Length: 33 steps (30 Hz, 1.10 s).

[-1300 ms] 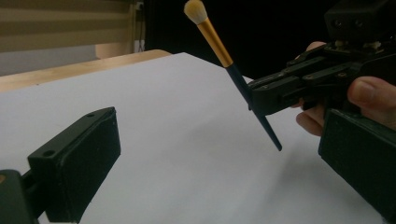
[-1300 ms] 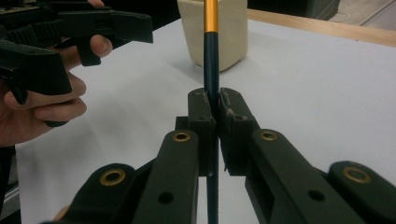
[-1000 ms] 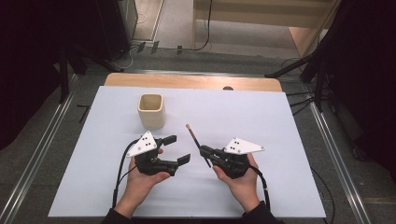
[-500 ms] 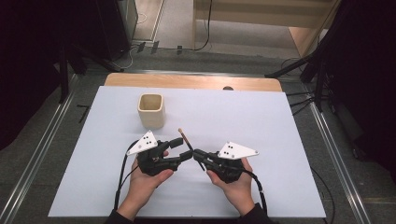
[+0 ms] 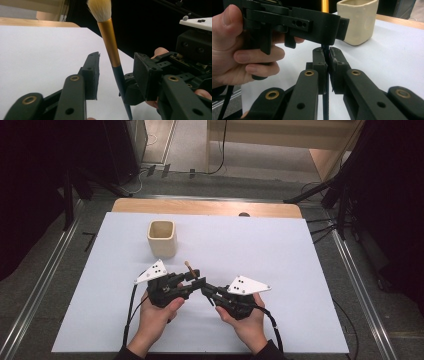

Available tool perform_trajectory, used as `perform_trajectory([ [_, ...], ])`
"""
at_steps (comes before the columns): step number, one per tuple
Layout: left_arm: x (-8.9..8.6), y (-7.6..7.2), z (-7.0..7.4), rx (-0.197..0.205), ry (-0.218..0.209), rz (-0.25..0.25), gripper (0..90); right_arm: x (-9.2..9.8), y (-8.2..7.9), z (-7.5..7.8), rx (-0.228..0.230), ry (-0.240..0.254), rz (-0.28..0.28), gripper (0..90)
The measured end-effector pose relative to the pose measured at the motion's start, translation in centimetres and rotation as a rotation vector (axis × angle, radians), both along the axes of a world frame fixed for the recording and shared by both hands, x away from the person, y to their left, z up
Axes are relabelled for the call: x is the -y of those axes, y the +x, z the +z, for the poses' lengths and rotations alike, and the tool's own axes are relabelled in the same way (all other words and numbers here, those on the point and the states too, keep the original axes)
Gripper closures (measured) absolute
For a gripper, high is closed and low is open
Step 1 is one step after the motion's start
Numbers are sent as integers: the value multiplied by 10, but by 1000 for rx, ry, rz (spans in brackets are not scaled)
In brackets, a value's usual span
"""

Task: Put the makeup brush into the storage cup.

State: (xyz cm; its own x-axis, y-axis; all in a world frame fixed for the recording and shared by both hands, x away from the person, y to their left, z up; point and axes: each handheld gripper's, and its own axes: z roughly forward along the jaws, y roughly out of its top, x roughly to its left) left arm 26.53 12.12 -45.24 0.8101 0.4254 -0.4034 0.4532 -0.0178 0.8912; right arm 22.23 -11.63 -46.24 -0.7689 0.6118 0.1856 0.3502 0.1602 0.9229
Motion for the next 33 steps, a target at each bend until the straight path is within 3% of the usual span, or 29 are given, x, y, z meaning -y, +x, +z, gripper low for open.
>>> perform_trajectory([
  [6, -1, 0, 1, -14, -14, -3, 682, -1, 0, -2, -2, 0, 0, 857],
  [8, -2, 0, 1, -17, -16, -1, 748, -1, 0, -2, -1, 2, 2, 856],
  [10, -3, 1, 1, -37, -44, -22, 829, -2, 0, -2, 2, 4, 7, 856],
  [15, -3, 0, 3, -19, -28, -25, 847, -2, 0, -3, 8, 8, 19, 851],
  [16, -4, 0, 4, -18, -25, -22, 847, -1, 0, -3, 12, 16, 20, 822],
  [18, -6, 1, 4, -14, -21, -14, 848, 0, 1, -2, 10, 36, 13, 650],
  [19, -6, 1, 4, -14, -21, -14, 848, 0, 1, -2, 10, 36, 13, 650],
  [20, -7, 1, 4, -9, -14, -7, 848, 2, 1, -2, 35, 25, -23, 528],
  [22, -10, 2, 4, -1, -7, 1, 848, 3, 2, -2, 43, 22, -39, 478],
  [24, -14, 3, 4, 13, 5, 21, 848, 11, 7, -3, 49, 0, -113, 341],
  [29, -20, 4, 5, 30, 28, 51, 849, 27, 9, -4, 23, 27, -163, 216],
  [33, -24, 5, 6, 43, 42, 70, 848, 40, 8, -5, 14, 13, -171, 146],
])
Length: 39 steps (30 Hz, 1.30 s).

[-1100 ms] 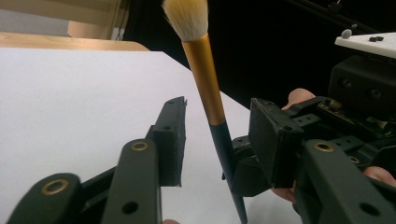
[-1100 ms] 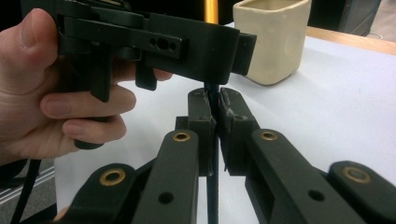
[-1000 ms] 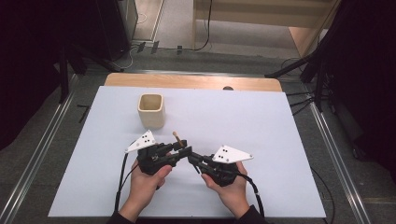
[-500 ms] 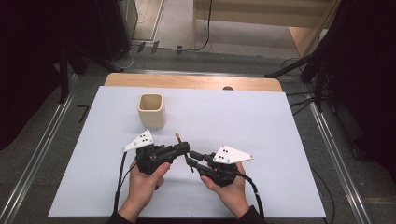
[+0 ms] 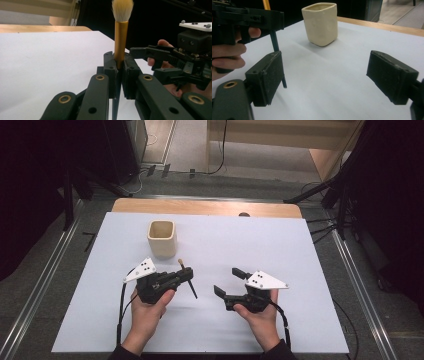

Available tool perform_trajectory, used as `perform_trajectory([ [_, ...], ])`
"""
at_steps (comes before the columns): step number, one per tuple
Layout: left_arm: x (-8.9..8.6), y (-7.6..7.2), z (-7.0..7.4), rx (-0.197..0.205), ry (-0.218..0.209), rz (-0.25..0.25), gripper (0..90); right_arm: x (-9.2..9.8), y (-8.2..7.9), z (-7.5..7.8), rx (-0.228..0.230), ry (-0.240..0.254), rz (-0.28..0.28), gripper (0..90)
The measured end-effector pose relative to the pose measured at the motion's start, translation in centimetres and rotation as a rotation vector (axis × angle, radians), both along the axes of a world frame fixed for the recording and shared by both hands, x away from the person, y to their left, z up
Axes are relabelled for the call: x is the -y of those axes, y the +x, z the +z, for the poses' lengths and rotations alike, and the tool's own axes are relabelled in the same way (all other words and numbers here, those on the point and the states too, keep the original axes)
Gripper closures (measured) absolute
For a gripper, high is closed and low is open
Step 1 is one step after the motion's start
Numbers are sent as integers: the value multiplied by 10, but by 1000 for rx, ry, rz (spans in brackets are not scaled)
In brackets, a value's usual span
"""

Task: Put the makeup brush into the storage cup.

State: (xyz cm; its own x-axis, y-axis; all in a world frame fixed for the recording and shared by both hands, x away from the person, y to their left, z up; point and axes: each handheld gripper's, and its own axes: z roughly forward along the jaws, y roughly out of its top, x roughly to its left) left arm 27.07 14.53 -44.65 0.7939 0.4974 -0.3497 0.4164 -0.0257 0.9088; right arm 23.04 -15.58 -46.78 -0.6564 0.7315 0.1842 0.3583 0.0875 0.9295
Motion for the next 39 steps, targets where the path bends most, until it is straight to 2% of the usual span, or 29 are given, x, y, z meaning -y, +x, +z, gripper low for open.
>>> perform_trajectory([
  [4, -3, 1, 1, 13, 13, 9, 849, 11, -2, -2, 1, 12, -17, 144],
  [7, -8, 2, 3, 18, 12, 24, 849, 26, -5, -5, 5, 8, -54, 144],
  [16, -17, 7, 6, 31, 16, 56, 849, 51, -15, -10, 16, -15, -122, 145],
  [21, -18, 8, 8, 39, 35, 68, 849, 70, -21, -13, 42, -18, -166, 145],
  [27, -20, 15, 10, 38, 57, 74, 849, 82, -25, -17, 39, -34, -188, 142],
  [30, -21, 19, 15, 50, 78, 81, 849, 86, -27, -17, 46, -50, -195, 130],
  [32, -22, 20, 17, 51, 77, 86, 849, 88, -27, -17, 50, -56, -198, 129],
  [36, -26, 27, 29, 81, 98, 103, 849, 99, -30, -20, 51, -56, -208, 114],
  [39, -30, 32, 34, 79, 84, 107, 849, 105, -31, -22, 60, -77, -241, 65],
])
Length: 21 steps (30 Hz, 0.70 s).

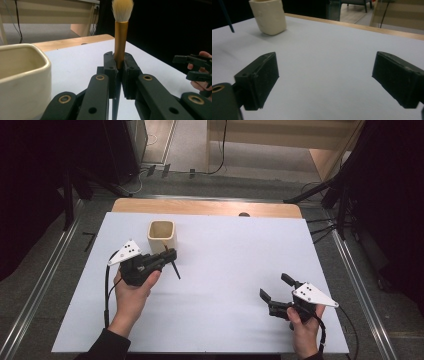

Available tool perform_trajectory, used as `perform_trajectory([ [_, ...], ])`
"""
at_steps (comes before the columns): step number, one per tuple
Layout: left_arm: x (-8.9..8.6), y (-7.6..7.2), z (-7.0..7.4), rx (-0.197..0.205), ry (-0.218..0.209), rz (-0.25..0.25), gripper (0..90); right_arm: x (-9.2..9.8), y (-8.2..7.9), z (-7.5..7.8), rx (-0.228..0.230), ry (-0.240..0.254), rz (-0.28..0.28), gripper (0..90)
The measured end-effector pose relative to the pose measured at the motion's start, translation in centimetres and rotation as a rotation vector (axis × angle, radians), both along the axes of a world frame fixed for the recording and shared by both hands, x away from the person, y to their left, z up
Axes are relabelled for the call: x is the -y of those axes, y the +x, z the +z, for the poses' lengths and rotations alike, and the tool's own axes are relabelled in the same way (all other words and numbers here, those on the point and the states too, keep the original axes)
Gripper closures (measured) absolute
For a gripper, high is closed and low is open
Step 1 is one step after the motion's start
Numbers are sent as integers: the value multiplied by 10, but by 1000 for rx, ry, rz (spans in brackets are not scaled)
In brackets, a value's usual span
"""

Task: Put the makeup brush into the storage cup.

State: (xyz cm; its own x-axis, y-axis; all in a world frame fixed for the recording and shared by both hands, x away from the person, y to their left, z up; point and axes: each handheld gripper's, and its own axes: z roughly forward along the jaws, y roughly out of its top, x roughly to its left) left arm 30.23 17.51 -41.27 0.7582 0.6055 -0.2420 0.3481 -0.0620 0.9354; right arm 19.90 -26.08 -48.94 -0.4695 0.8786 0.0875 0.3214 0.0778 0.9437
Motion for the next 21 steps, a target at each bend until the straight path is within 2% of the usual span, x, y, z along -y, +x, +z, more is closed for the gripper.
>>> perform_trajectory([
  [3, -2, 4, 2, 3, -1, 9, 849, 6, -1, -1, -7, 8, -13, 3],
  [6, -9, 12, 6, 1, -12, 26, 849, 8, -3, -1, 2, 0, -20, 0],
  [14, -18, 22, 13, 9, -23, 63, 849, 13, -7, -4, 27, -10, -10, 0],
  [21, -21, 35, 22, 26, -8, 94, 849, 22, -12, -11, 23, -13, -5, 0],
])
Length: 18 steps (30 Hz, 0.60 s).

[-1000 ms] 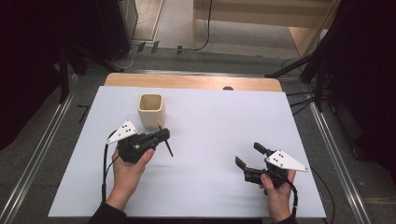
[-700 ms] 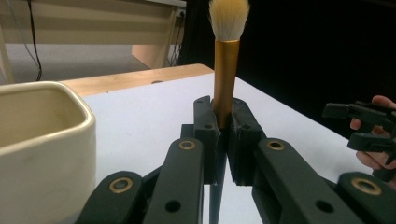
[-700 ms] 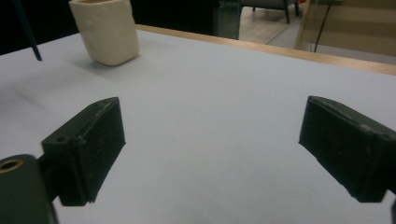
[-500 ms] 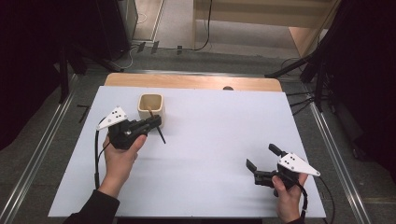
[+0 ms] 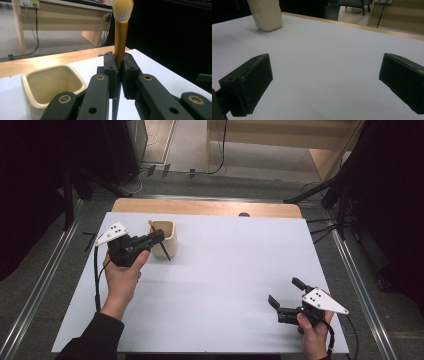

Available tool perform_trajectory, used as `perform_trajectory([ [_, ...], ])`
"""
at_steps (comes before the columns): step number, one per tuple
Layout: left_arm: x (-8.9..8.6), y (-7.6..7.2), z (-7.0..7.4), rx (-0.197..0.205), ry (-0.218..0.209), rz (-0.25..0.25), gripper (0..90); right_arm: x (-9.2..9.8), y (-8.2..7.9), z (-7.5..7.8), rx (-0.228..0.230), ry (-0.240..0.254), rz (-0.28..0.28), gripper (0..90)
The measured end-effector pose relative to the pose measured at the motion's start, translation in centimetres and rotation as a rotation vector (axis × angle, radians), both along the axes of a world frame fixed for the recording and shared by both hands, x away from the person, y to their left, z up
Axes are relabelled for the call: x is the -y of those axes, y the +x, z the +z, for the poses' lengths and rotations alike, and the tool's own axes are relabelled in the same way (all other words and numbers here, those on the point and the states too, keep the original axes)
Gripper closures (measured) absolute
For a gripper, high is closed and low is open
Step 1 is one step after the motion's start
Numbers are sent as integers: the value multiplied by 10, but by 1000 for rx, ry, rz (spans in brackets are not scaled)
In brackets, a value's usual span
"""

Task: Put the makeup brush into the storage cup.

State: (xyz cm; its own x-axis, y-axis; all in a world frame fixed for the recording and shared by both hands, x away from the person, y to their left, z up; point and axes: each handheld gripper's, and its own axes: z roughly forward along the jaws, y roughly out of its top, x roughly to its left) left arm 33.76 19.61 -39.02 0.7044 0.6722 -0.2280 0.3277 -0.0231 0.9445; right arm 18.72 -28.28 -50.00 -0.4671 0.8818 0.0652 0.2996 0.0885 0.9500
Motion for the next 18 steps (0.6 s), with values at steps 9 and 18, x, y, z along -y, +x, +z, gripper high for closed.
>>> perform_trajectory([
  [9, -1, 11, 13, 22, 14, 24, 849, 7, -2, -9, -6, -30, 7, 0],
  [18, -11, 23, 26, 44, 1, 67, 849, 10, -1, -12, -18, -26, 9, 0],
])
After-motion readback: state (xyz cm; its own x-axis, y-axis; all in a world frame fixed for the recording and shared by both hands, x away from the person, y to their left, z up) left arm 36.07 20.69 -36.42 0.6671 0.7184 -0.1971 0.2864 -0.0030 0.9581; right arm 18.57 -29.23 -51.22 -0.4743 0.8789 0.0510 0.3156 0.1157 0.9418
